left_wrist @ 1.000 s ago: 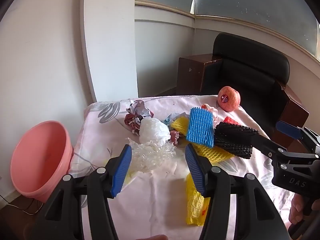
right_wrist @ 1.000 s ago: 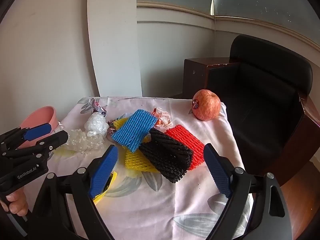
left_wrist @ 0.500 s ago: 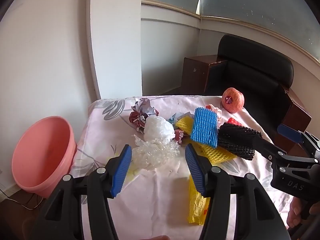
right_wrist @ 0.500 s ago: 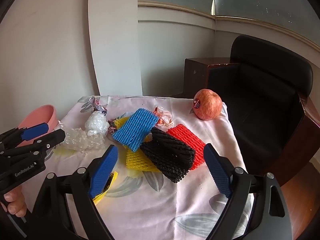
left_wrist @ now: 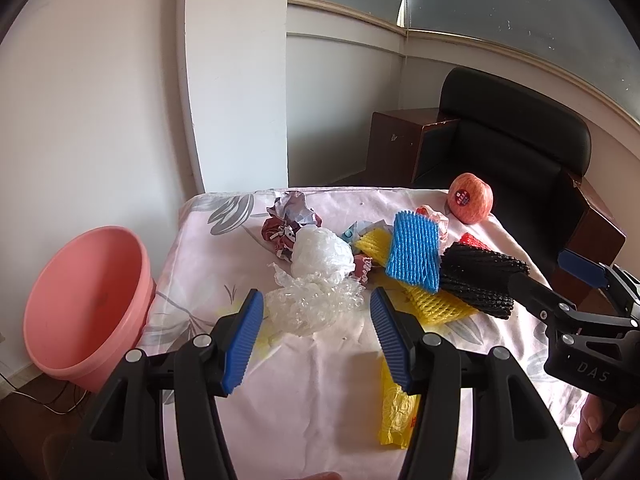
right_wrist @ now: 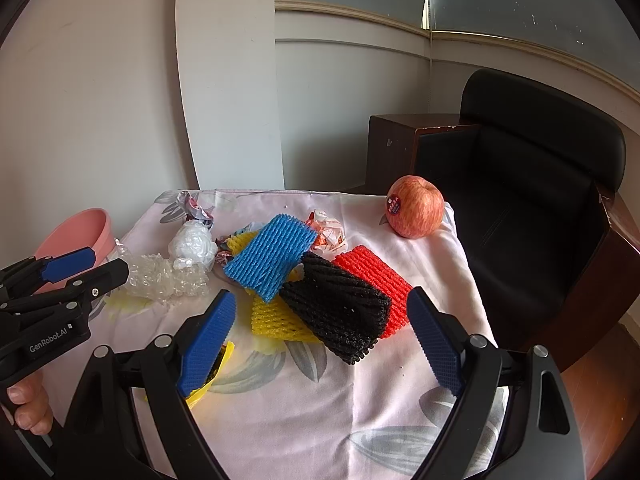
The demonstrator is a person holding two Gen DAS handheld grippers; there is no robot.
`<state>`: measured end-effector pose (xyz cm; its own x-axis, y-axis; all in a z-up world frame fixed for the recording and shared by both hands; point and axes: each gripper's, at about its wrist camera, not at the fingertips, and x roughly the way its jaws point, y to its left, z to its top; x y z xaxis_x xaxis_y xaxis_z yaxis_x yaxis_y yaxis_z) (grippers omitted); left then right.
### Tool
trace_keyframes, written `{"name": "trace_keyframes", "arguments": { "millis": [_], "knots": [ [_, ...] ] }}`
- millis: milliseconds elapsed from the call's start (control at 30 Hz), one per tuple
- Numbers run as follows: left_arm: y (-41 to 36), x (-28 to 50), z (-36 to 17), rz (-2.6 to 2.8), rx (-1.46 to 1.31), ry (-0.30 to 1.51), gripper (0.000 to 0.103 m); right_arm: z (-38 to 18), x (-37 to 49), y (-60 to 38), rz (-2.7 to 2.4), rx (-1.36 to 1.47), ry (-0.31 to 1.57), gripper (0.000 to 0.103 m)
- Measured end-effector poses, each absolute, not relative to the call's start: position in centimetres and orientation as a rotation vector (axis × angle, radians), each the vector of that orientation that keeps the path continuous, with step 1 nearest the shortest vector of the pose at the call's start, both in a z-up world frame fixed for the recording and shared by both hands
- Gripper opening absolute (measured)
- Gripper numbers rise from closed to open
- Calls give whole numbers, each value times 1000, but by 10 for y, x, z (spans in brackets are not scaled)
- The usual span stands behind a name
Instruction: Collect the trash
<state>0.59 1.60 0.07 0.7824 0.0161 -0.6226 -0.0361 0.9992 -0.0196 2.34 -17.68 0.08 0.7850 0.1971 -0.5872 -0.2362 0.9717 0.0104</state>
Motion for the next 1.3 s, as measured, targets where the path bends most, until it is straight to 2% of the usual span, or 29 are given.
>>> {"name": "trace_keyframes", "arguments": {
  "millis": [1300],
  "knots": [
    [13, -4, -1, 41, -33, 664, 55, -1, 23, -178, 233, -67, 622, 88]
  ]
}}
